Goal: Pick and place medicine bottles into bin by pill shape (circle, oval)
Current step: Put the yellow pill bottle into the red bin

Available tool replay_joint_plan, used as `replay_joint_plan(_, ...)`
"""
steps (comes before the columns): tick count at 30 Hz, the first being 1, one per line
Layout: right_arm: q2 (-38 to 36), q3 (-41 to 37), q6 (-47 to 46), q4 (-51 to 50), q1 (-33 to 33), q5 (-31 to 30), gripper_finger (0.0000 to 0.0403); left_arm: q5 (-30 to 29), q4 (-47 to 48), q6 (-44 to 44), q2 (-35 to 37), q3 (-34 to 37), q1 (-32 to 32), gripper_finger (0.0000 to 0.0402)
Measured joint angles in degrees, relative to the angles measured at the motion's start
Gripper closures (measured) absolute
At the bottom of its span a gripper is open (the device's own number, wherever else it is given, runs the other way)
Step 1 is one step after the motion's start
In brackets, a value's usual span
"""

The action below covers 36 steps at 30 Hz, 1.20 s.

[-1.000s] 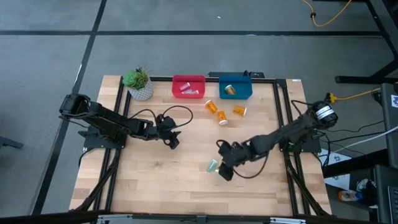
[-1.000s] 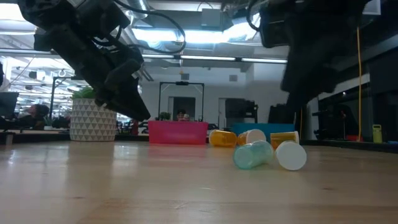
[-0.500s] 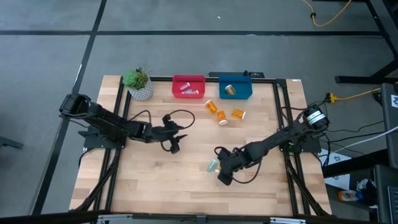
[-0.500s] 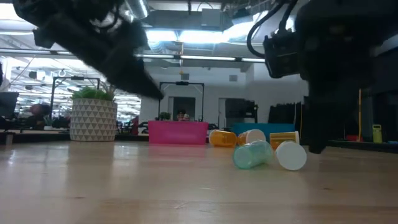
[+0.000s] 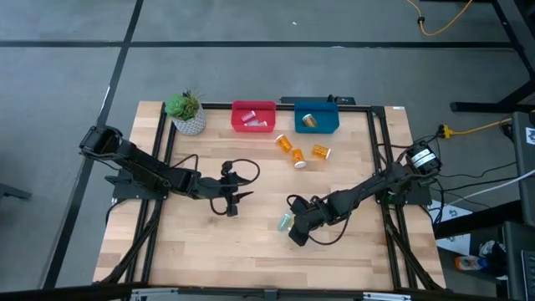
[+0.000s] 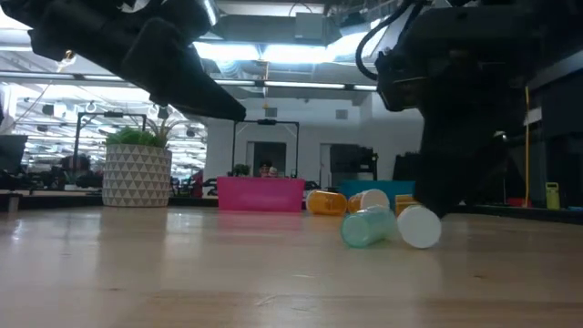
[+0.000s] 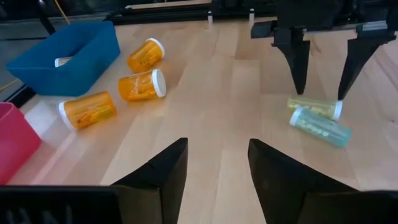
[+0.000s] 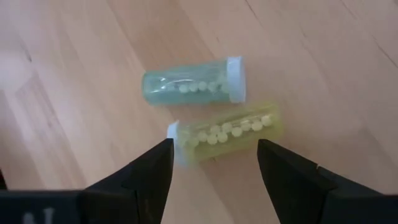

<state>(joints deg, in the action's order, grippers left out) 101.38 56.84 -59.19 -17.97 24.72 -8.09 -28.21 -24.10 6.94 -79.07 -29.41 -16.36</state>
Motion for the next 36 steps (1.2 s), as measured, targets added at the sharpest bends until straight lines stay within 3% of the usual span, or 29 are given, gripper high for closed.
replay_joint_plan(7,3.8,0.1,1.1,2.1,-2.7,-0.4,0.0171,0.0,0.0,0.2,0.0,0.0,0.1,0.0239)
replay_joint_plan(13,3.8,0.1,2.5,1.2,-5.2,-7.6,0.0171,0.0,0.1,0.2,0.0,0.0,0.1,0.0239)
replay_joint_plan(25,4.2,0.2,7.2,-4.0,-7.1,-7.9,0.0173,0.2,0.3,0.4,0.0,0.0,0.1,0.0239)
replay_joint_plan(29,4.2,0.2,7.4,-4.6,-7.1,-7.9,0.0198,0.2,0.7,0.4,0.0,0.0,0.1,0.0239)
replay_joint_plan(36,3.6,0.0,7.2,-5.1,-8.6,-8.5,0.0283,0.2,0.7,0.4,0.0,0.0,0.1,0.0239)
